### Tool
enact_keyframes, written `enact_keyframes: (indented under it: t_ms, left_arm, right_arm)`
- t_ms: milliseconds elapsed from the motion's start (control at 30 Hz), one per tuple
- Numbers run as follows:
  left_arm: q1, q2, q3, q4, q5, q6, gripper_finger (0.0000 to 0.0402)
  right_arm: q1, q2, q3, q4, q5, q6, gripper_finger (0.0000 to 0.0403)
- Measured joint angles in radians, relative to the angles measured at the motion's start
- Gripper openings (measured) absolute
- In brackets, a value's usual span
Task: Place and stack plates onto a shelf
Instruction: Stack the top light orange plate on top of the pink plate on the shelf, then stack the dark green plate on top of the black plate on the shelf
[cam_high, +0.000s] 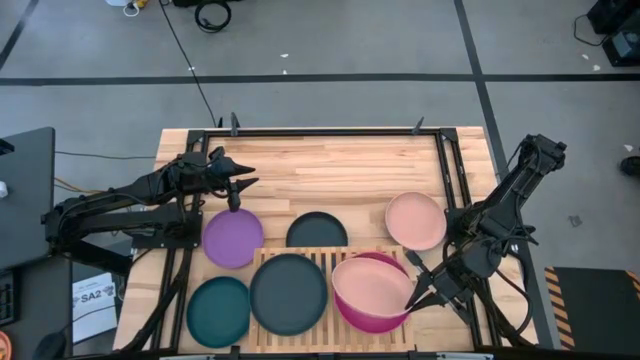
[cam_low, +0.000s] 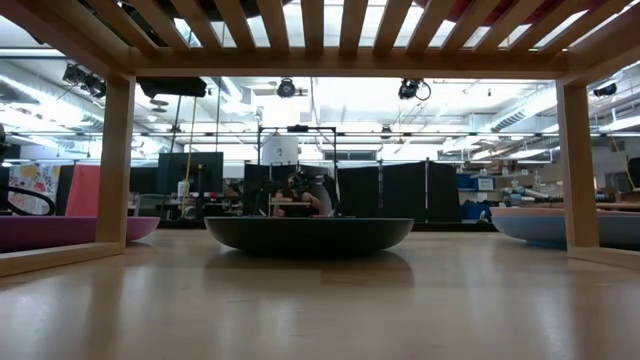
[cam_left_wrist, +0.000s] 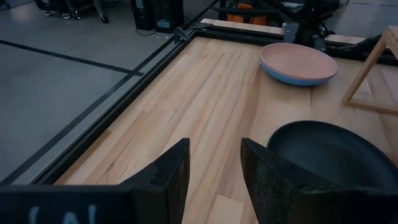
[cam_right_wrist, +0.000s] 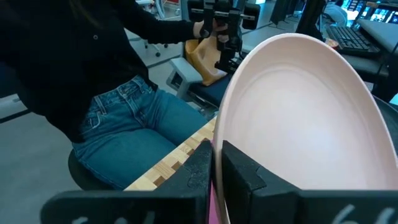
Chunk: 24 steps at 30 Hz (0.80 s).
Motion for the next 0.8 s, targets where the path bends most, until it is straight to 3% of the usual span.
enact_keyframes:
  t_ms: [800]
  left_arm:
    - [0.000, 0.000, 0.000, 0.000, 0.000, 0.000, 0.0148]
  right_arm:
    - [0.000, 0.000, 0.000, 0.001, 0.008, 0.000, 0.0153]
